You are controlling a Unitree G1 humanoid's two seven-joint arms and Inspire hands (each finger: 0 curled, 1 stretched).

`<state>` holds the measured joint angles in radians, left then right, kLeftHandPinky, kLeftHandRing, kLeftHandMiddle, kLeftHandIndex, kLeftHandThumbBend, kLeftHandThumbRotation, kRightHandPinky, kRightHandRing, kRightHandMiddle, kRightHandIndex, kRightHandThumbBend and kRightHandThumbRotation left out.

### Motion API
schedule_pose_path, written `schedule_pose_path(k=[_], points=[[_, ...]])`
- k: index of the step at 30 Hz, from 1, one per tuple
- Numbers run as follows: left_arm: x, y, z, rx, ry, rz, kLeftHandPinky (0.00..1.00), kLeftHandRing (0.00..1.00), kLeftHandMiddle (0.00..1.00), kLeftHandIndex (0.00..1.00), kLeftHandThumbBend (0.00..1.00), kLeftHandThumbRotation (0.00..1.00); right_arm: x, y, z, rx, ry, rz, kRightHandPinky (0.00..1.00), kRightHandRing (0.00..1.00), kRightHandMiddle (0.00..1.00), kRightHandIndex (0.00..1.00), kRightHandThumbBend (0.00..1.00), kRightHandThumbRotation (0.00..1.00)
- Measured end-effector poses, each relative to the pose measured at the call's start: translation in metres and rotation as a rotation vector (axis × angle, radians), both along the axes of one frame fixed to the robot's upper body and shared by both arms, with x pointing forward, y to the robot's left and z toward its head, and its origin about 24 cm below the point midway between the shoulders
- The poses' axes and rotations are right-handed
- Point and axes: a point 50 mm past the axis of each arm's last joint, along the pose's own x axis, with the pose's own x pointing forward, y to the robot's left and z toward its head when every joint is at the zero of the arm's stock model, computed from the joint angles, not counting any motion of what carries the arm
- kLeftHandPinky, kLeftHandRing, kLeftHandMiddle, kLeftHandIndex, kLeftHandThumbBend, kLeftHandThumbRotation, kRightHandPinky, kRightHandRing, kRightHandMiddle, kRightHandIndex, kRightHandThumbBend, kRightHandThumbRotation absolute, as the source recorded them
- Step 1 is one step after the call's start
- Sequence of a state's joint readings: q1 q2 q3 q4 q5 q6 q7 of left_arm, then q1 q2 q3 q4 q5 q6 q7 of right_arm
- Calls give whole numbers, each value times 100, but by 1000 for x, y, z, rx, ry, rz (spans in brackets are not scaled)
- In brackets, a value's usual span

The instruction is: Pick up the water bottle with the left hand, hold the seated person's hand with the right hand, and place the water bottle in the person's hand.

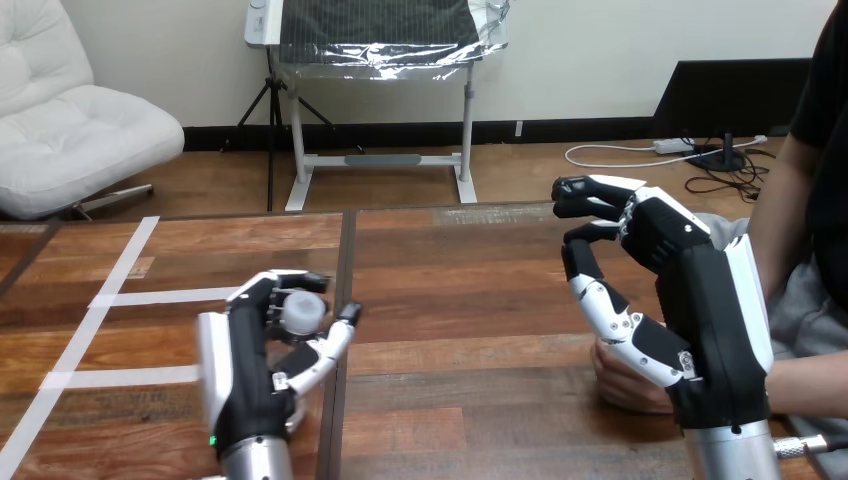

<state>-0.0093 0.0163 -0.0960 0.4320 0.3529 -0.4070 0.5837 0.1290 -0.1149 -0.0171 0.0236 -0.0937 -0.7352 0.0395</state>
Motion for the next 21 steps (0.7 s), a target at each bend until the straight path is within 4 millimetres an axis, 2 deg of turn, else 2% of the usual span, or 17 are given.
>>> schedule_pose_path(k=[21], points=[[5,18,-3,55,-3,77,38,43,47,49,67,0,0,-1,0,5,1,3,58,69,74,67,33,17]])
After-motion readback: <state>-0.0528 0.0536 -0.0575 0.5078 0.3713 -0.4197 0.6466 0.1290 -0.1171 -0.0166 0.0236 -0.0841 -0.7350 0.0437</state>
